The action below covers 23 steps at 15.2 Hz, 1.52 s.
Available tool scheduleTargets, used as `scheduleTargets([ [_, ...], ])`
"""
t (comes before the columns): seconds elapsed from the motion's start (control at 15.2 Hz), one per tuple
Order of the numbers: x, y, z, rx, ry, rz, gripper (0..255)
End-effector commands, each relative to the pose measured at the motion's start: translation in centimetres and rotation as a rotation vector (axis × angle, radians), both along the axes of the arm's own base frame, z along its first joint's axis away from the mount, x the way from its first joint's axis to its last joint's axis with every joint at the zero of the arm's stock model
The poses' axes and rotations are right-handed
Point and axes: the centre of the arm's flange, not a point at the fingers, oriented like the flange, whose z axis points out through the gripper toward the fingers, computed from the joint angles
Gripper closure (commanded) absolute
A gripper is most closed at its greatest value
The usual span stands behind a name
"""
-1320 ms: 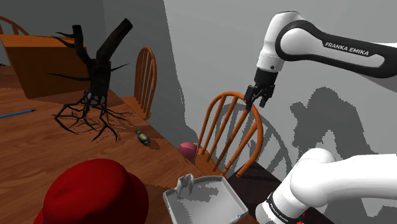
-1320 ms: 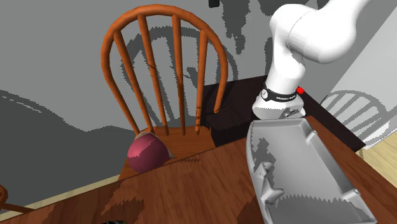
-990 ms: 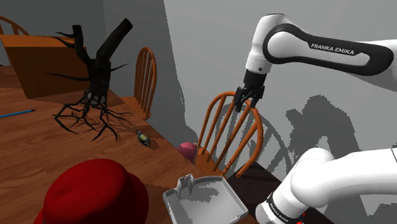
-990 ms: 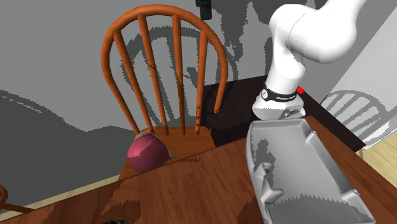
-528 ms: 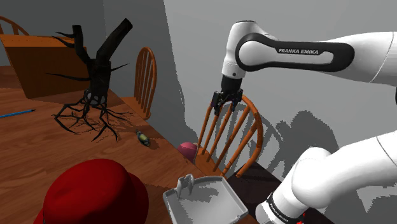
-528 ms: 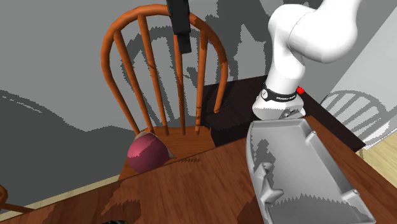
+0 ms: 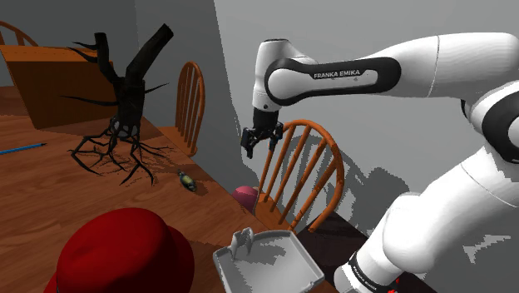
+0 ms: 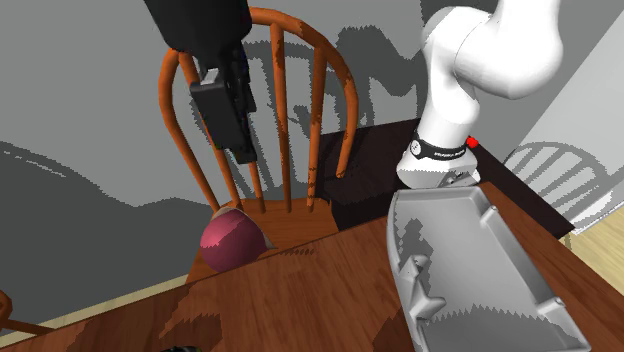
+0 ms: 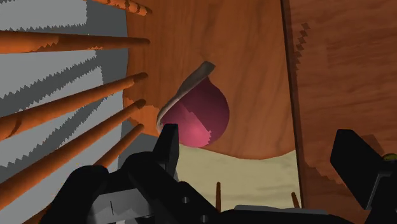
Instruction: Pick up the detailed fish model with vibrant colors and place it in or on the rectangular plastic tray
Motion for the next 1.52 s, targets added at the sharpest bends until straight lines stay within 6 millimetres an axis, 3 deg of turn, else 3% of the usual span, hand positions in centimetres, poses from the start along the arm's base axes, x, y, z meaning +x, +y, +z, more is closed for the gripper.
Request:
scheduleTargets([
  [0.0,1.8,1.7,-1.0,-0.003,0.0,0.005,0],
  [1.25,17.2,19.0,-11.8,-0.04,0.004,0.055,0],
  [1.45,17.3,19.2,-13.0,-0.041,0.004,0.056,0],
])
